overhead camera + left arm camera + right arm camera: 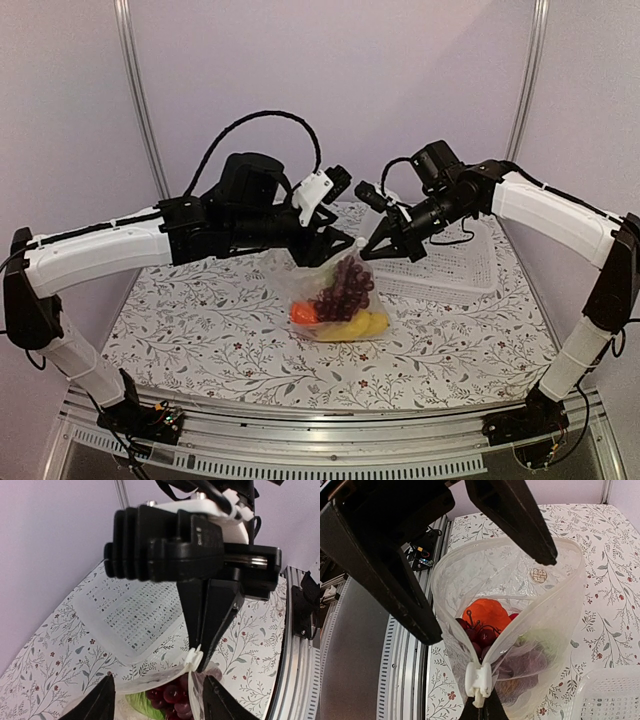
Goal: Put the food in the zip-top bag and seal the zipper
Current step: Pass from the right arm to the left, then hold the zipper food storage bag at the center of the board, then zip the zipper of the food storage bag.
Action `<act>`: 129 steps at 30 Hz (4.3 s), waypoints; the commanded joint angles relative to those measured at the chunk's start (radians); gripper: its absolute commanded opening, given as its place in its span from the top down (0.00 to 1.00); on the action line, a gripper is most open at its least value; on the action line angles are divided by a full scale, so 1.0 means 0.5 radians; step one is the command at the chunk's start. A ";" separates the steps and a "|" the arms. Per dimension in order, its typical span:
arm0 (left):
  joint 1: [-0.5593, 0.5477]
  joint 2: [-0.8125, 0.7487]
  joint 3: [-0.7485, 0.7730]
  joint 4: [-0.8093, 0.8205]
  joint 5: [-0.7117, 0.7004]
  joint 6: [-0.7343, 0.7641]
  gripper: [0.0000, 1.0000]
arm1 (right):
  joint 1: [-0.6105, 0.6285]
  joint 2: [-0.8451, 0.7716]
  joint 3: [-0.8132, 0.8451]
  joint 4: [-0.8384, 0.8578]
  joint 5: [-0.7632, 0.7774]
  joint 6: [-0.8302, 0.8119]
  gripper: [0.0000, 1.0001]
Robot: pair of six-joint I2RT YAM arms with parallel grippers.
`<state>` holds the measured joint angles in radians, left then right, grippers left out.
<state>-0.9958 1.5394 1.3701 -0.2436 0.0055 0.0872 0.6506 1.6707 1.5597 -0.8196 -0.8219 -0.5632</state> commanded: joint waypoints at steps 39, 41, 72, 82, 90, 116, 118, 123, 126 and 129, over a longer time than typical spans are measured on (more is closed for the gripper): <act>0.184 0.305 0.299 -0.201 0.834 0.123 0.87 | 0.054 -0.159 -0.102 0.096 0.005 -0.108 0.97; 0.185 0.299 0.300 -0.203 0.843 0.121 0.90 | 0.054 -0.164 -0.103 0.113 0.016 -0.099 0.90; 0.320 0.117 0.028 -0.383 0.755 0.036 0.91 | -0.214 -0.287 -0.267 0.340 -0.132 0.004 1.00; 0.345 -0.057 -0.251 -0.379 0.669 -0.004 0.91 | -0.341 -0.310 -0.331 0.370 -0.137 0.018 1.00; 0.368 -0.213 -0.491 -0.322 0.634 -0.067 0.90 | -0.388 -0.308 -0.349 0.400 -0.124 0.036 1.00; 0.456 -0.351 -0.706 -0.238 0.568 -0.125 0.92 | -0.407 -0.232 -0.327 0.411 -0.177 0.075 1.00; 0.465 -0.329 -0.660 -0.217 0.486 -0.125 0.94 | -0.408 -0.159 -0.248 0.389 -0.224 0.079 1.00; 0.557 -0.225 -0.425 -0.246 0.093 0.002 1.00 | -0.406 0.175 0.235 0.380 -0.260 0.066 1.00; 0.625 -0.193 -0.291 -0.255 -0.002 0.122 1.00 | -0.403 0.464 0.618 0.361 -0.339 0.110 1.00; 0.648 -0.212 -0.249 -0.264 -0.155 0.252 1.00 | -0.399 0.674 0.869 0.363 -0.387 0.135 1.00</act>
<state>-0.6971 1.4399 1.1976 -0.3668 0.0647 0.1120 0.4568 1.9110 1.8515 -0.6598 -0.9459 -0.5209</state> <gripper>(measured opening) 0.068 0.005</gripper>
